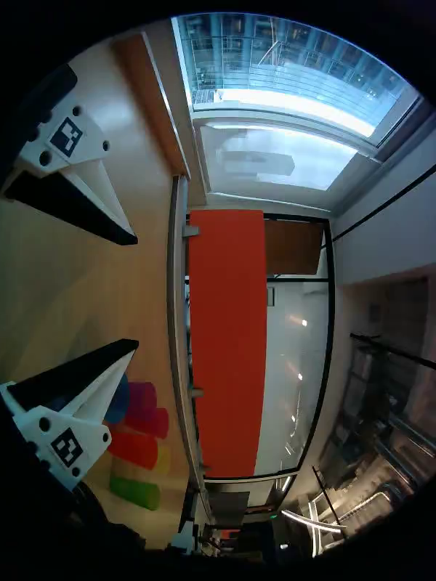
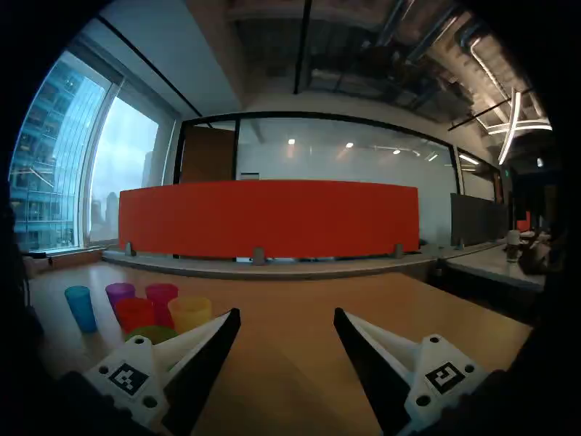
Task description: Pour water
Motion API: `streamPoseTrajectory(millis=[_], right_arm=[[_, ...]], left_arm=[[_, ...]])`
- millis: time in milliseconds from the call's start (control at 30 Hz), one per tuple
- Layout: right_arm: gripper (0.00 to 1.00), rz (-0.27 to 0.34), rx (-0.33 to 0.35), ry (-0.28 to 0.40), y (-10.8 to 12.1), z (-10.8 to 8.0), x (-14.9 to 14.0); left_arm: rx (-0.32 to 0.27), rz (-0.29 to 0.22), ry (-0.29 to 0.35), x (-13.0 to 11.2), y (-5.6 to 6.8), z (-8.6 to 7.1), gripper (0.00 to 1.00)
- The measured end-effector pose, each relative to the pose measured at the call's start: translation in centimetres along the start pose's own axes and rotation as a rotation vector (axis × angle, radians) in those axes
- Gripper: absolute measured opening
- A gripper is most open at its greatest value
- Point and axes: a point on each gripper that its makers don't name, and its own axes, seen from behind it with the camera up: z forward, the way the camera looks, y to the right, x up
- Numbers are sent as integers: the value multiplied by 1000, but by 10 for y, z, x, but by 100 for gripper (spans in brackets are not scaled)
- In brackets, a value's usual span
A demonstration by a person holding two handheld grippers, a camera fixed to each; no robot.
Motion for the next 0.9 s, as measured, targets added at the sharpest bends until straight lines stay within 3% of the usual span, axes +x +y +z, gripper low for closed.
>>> streamPoseTrajectory(millis=[900], right_arm=[[100, 1, 1, -3, 1, 0, -2]], left_arm=[[0, 0, 0, 0, 0, 0, 96]])
